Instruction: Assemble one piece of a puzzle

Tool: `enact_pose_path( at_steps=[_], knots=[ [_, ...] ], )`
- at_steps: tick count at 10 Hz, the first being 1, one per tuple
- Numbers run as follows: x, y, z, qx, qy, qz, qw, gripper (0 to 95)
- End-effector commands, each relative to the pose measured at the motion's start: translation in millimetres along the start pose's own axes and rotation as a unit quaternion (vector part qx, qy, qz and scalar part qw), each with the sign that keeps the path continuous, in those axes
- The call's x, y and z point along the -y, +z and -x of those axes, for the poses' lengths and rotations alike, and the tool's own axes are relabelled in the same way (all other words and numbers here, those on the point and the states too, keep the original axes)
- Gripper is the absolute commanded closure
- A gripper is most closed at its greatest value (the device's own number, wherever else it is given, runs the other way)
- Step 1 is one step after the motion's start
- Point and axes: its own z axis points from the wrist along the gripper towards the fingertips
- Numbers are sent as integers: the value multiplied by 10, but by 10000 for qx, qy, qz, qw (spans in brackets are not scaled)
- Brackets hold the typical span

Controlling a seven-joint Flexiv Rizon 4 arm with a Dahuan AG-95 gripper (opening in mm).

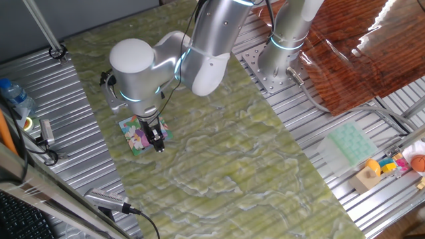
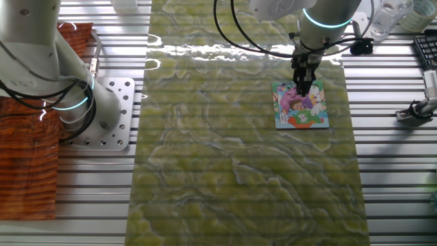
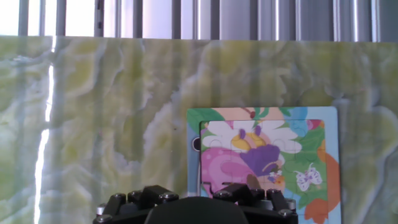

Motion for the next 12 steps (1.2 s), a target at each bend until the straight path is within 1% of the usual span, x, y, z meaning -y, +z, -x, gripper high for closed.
enact_pose_path(
  at_steps=[1, 5, 7, 8, 12],
  knots=[
    [-27, 6, -14, 5, 8, -7, 10000, 190],
    [-64, 23, 1, 40, 15, -3, 10000, 190],
    [-81, 51, 12, 52, 48, 28, 10000, 190],
    [-86, 59, 10, 53, 51, 30, 10000, 380],
    [-140, 87, -10, 61, 113, 51, 9999, 380]
  ],
)
